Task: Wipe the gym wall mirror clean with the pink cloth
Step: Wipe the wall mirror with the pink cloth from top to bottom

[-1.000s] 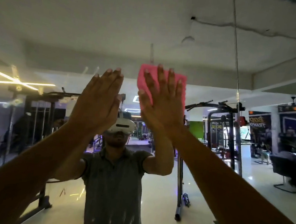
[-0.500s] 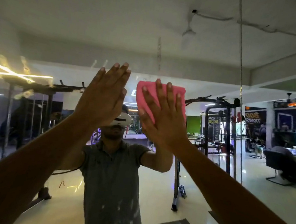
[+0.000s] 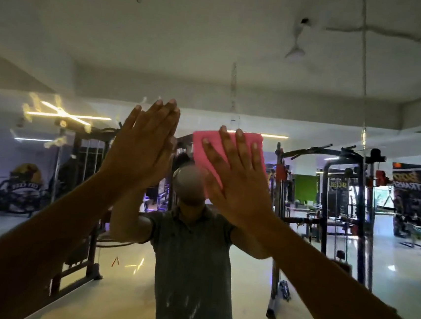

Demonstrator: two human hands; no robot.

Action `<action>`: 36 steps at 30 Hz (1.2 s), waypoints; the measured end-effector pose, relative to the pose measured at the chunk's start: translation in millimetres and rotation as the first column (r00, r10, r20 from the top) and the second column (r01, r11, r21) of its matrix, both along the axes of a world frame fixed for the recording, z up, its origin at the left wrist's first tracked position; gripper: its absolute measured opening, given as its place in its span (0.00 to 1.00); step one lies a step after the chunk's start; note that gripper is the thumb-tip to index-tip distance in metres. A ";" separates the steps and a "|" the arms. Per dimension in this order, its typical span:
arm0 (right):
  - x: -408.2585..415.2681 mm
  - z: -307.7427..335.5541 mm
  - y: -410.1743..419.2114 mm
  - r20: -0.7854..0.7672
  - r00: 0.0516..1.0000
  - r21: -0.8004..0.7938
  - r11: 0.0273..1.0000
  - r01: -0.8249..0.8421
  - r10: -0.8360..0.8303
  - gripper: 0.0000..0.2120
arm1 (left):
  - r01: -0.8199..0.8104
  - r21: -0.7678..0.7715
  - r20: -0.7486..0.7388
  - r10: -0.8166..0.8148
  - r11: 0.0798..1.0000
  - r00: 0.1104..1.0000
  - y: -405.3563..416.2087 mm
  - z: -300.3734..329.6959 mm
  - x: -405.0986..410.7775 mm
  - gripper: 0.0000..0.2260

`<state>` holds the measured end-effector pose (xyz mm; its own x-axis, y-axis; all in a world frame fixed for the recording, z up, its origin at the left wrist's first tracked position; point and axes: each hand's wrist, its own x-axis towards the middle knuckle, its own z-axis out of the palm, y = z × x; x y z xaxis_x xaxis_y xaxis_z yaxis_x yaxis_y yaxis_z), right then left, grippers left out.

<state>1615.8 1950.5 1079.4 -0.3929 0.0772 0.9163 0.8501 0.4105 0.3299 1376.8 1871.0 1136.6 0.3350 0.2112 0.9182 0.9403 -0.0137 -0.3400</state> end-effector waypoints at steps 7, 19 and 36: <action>-35.0 73.4 -8.0 -0.303 0.953 -0.026 1.000 0.014 -0.021 0.33 | 0.014 0.010 -0.029 -0.014 1.000 0.999 -6.7 -2.7 -18.8 0.27; -80.3 76.6 -27.0 -0.298 0.955 -0.040 0.999 -0.002 -0.010 0.32 | 0.038 0.046 0.075 -0.042 0.998 0.996 -13.8 8.4 -77.9 0.29; -159.7 39.5 -53.2 -0.151 0.988 -0.047 0.998 0.037 -0.044 0.34 | 0.129 0.010 -0.024 -0.129 0.992 0.991 -16.3 -4.1 -134.1 0.27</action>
